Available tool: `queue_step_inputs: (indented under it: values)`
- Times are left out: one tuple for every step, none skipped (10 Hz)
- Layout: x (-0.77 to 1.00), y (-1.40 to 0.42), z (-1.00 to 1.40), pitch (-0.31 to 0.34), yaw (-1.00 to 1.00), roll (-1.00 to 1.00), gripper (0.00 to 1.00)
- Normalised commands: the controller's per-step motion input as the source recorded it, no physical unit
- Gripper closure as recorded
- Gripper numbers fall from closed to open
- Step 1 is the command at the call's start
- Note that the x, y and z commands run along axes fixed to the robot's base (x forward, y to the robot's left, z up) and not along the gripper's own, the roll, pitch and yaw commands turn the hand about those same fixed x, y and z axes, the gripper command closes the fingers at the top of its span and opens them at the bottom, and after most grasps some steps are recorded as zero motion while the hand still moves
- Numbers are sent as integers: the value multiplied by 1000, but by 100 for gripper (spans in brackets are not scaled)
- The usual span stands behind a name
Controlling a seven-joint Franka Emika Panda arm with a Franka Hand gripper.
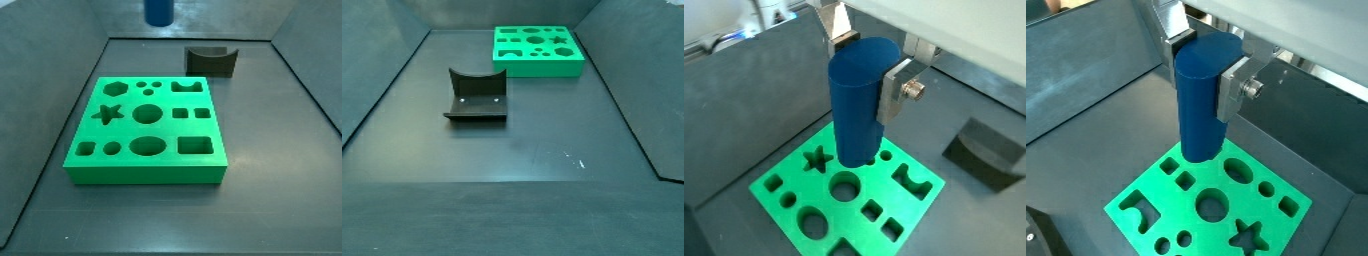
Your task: Insert the oval object.
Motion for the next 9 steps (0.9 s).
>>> queue_step_inputs:
  values:
    - [-71, -129, -526, -160, -923, -63, 100]
    - [0, 0, -497, 0, -1000, -23, 100]
    - [0, 0, -497, 0, -1000, 0, 100]
    - [0, 0, -500, 0, -1000, 0, 100]
    - [0, -77, -429, -16, -1000, 0, 100]
    - [0, -91, -457, -46, -1000, 0, 100]
    - [0, -91, -460, -39, -1000, 0, 100]
    - [0, -226, -363, -3, -963, 0, 100]
    - [0, -463, -260, 0, -780, 0, 100]
